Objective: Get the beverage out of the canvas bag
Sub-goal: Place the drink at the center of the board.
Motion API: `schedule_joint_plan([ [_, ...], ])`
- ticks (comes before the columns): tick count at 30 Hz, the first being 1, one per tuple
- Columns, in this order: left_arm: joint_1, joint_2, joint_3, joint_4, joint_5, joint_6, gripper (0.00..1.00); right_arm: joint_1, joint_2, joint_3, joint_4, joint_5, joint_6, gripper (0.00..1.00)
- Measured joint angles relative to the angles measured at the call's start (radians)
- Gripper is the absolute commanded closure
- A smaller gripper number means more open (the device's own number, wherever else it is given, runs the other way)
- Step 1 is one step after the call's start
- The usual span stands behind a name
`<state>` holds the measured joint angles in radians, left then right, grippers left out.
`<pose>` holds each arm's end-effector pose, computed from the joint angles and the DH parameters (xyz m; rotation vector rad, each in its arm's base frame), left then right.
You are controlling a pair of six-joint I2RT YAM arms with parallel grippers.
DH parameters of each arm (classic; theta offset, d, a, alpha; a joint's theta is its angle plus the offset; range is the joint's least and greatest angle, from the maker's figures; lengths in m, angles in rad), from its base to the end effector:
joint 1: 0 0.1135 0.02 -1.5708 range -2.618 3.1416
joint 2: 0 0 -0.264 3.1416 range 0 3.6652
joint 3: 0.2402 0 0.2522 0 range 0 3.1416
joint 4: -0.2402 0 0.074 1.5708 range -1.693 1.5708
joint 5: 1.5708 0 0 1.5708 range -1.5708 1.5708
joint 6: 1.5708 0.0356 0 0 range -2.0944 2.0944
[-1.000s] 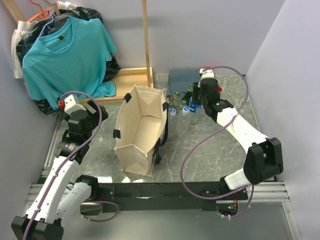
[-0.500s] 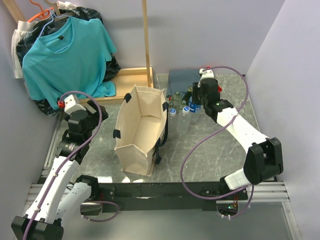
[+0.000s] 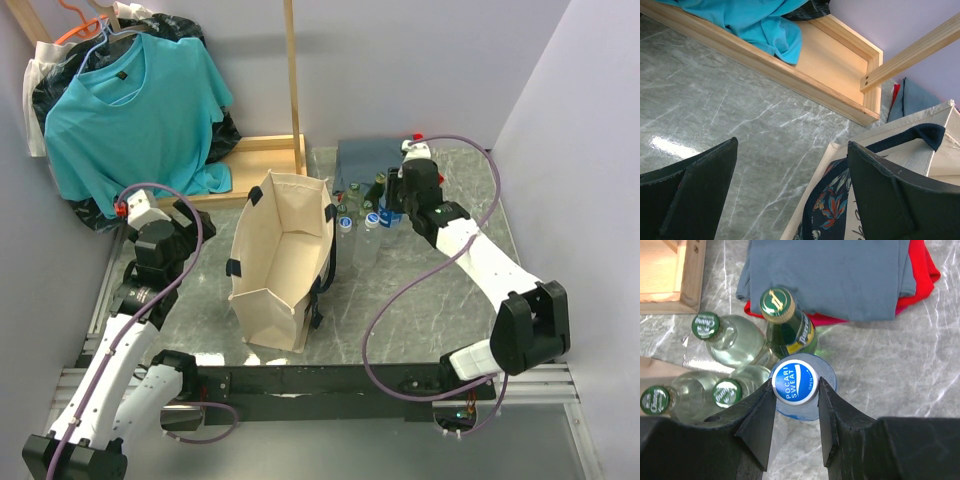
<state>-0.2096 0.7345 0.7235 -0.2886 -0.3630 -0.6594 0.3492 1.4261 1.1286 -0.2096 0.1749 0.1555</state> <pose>0.1710 -0.0235 0.3161 -0.6538 1.7399 -0.2654 0.3113 0.1068 0.3073 -0.0938 2.0698 0.1283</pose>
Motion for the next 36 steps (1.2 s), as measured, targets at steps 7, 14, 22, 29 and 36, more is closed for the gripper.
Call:
schedule_joint_plan([
  [7, 0.000, 0.000, 0.000, 0.000, 0.002, -0.008, 0.04, 0.003, -0.037, -0.022, -0.034, 0.003, 0.016, 0.93],
  [14, 0.000, 0.000, 0.000, 0.000, 0.003, -0.010, 0.04, 0.003, -0.037, -0.022, -0.037, 0.003, 0.020, 0.80],
  [22, 0.000, 0.000, 0.000, 0.000, 0.003, -0.010, 0.04, 0.006, -0.038, -0.022, -0.040, 0.011, 0.024, 0.79],
  [29, 0.000, 0.000, 0.000, 0.000, 0.003, -0.010, 0.04, 0.012, -0.039, -0.022, -0.043, 0.020, 0.023, 0.73],
  [36, 0.000, 0.000, 0.000, 0.000, 0.004, -0.010, 0.04, 0.024, -0.049, -0.021, -0.064, 0.034, 0.023, 0.59],
])
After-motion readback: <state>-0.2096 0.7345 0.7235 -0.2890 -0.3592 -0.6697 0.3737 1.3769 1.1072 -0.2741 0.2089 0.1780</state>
